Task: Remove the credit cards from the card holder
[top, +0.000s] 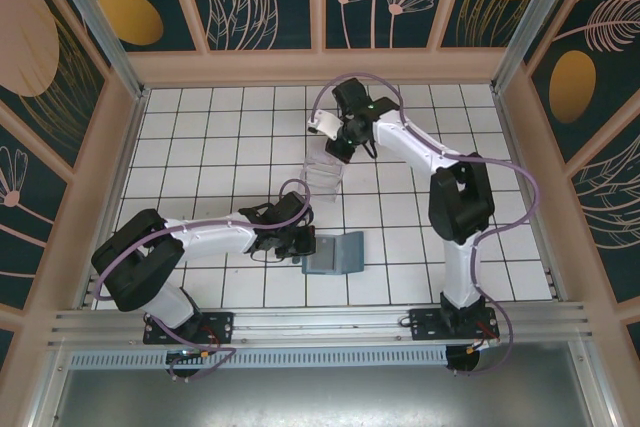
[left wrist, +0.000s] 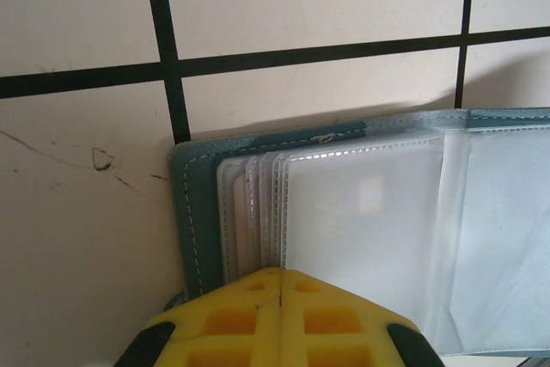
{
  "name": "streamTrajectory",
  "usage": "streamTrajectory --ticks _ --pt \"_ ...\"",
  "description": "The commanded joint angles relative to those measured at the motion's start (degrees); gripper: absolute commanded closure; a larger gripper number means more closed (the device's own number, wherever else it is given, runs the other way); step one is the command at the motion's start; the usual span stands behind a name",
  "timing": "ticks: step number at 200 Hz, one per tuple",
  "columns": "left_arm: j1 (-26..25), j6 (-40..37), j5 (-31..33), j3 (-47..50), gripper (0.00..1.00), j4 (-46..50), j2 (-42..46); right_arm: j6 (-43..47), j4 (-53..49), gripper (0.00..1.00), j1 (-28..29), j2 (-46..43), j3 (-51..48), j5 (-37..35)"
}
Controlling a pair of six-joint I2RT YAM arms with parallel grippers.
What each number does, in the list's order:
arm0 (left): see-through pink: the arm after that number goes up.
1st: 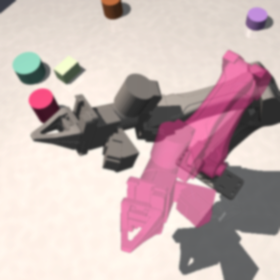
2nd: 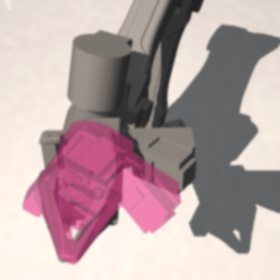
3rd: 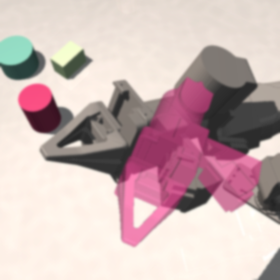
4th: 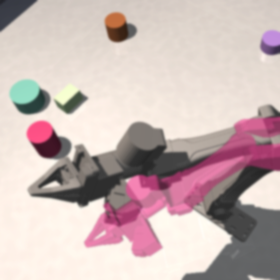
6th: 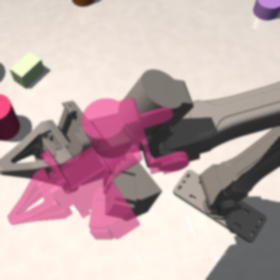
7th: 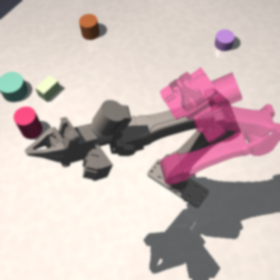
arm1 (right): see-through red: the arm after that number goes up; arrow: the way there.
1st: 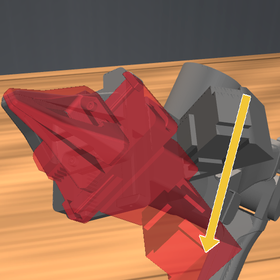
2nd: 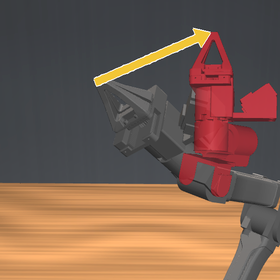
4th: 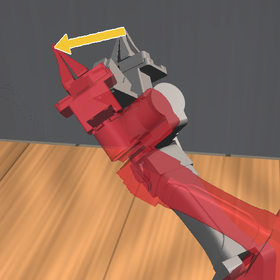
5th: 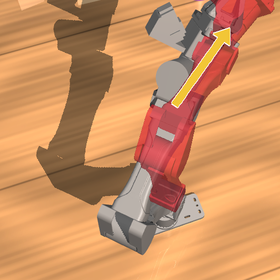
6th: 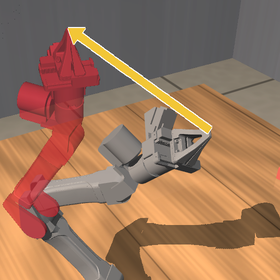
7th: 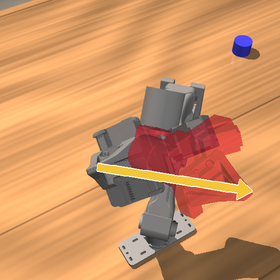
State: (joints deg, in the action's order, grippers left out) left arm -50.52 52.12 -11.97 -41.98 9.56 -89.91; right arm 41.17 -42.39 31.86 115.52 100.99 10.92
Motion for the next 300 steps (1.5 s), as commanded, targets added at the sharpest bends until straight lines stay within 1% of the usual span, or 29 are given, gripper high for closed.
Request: streamTrajectory --ticks 1,34,110,145,183,249,258,272,300 --pt "0.0 -0.5 1.5 0.4 0.95 5.8 -1.6 3.1 -4.5 1.00 -0.2 2.3 4.5 -2.0" --pt "0.0 -0.2 1.6 0.5 0.95 5.7 -1.5 4.9 -9.2 1.00 -0.2 5.6 8.8 -1.3" --pt "0.0 0.6 2.0 0.7 0.95 5.6 -0.9 5.0 -10.7 1.00 -0.2 7.9 10.3 -2.3" --pt "0.0 0.9 2.0 0.8 0.96 5.5 -0.6 4.9 -11.0 0.94 -0.2 8.0 10.7 -2.9" --pt "0.0 1.2 2.0 1.2 0.96 5.1 0.0 4.5 -9.8 0.89 -0.2 7.8 10.6 -5.1" --pt "-0.1 2.0 1.7 2.4 0.96 3.7 1.6 3.8 -8.8 0.86 -0.1 7.6 10.5 -7.0" --pt "0.0 2.0 1.7 2.3 0.96 3.5 1.7 3.7 -8.5 0.83 0.0 7.5 10.4 -7.2" --pt "-0.1 2.0 1.8 2.5 0.96 3.5 1.8 3.4 -7.7 0.76 0.0 7.3 9.8 -7.5" --pt "-0.1 2.0 1.8 2.7 0.96 3.4 2.0 2.6 -6.7 0.72 0.1 7.2 9.2 -8.3"
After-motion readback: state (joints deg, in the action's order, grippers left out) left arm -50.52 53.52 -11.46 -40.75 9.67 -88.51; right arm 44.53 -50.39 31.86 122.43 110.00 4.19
